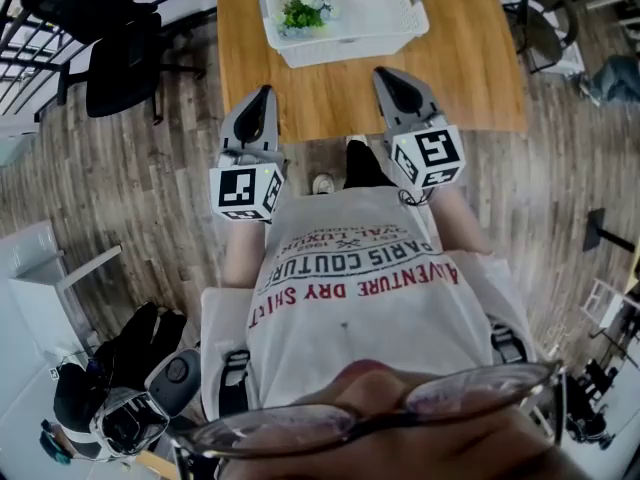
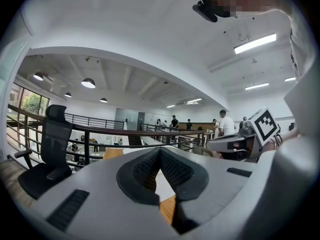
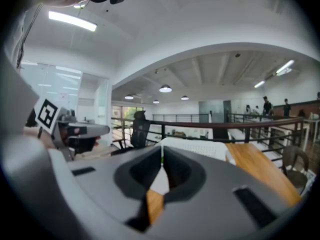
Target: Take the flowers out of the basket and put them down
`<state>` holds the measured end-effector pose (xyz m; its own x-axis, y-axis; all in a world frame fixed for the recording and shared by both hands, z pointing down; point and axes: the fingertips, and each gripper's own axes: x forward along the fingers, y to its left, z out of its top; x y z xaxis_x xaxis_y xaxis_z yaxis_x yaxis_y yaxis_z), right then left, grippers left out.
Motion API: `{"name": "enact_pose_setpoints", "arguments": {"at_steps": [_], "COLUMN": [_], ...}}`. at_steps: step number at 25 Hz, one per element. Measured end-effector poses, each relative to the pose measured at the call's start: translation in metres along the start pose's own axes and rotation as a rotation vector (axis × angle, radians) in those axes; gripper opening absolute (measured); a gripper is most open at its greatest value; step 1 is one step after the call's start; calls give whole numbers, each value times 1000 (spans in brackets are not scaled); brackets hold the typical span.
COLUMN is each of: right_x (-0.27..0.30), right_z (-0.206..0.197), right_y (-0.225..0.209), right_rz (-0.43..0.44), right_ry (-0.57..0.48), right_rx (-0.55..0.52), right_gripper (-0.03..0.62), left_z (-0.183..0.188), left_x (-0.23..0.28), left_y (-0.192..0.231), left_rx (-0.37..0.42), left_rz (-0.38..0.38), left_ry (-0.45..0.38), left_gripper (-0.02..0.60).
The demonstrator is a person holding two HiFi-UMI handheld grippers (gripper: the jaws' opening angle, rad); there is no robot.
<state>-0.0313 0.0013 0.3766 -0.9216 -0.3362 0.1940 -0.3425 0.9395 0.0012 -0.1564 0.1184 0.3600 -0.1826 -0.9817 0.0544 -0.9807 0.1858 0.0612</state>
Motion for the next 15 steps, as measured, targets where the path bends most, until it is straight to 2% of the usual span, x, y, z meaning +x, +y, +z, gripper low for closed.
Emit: {"name": "enact_pose_setpoints", "arguments": {"at_steps": [3, 9, 15], "right_x": [42, 125, 187], "right_z": [11, 25, 22], "right_y": [-29, -87, -125], "right_rz": [49, 203, 328], "right_ry": [-2, 32, 132], "right_rx": [-8, -27, -19], "right_gripper": [35, 35, 35], "left_z": [3, 11, 13], "left_x": [34, 109, 160], "left_y": [14, 38, 48], "left_rx": [7, -2, 19], "left_rz": [43, 153, 178], "left_ry": [3, 3, 36], "left_gripper": [12, 12, 12]}}
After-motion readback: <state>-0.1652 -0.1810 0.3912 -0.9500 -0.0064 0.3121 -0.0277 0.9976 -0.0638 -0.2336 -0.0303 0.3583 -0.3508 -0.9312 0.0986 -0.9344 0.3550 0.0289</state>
